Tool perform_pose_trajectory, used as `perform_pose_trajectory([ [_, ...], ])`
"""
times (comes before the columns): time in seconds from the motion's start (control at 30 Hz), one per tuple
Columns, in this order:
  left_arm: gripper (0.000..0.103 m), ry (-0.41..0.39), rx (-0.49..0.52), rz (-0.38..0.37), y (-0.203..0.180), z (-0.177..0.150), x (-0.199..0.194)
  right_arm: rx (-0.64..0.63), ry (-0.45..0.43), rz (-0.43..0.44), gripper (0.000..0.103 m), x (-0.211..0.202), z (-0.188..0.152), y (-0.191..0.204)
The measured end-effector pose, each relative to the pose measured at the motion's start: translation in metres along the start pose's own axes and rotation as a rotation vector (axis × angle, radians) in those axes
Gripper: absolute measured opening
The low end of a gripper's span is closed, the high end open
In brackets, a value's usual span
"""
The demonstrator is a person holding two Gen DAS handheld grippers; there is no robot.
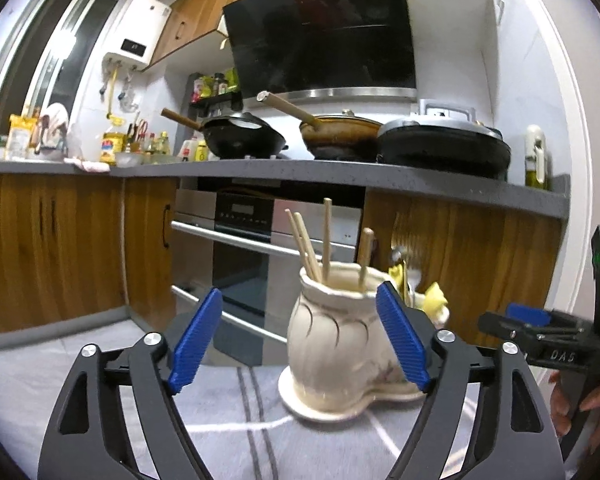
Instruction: Organize utensils
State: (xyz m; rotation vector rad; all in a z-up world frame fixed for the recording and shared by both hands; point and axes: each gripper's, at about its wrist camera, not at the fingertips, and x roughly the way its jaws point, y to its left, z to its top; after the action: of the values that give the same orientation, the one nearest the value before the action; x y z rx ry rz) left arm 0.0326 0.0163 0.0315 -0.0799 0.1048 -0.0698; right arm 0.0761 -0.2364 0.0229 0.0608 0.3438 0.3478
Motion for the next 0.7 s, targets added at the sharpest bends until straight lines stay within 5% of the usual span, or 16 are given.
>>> perform_pose_trajectory([
  [0.13,0.092,-0.007,0.018,0.018,-0.005,-0.004,-0.018,-0.016,-0.035,-0.001,0.097,-0.015,-0.005,0.005],
  [0.7,0.095,0.052,0.097,0.091,-0.006,-0.022,-0.034,-0.095,-0.131,-0.063,0.097,-0.035,-0.020,0.033],
])
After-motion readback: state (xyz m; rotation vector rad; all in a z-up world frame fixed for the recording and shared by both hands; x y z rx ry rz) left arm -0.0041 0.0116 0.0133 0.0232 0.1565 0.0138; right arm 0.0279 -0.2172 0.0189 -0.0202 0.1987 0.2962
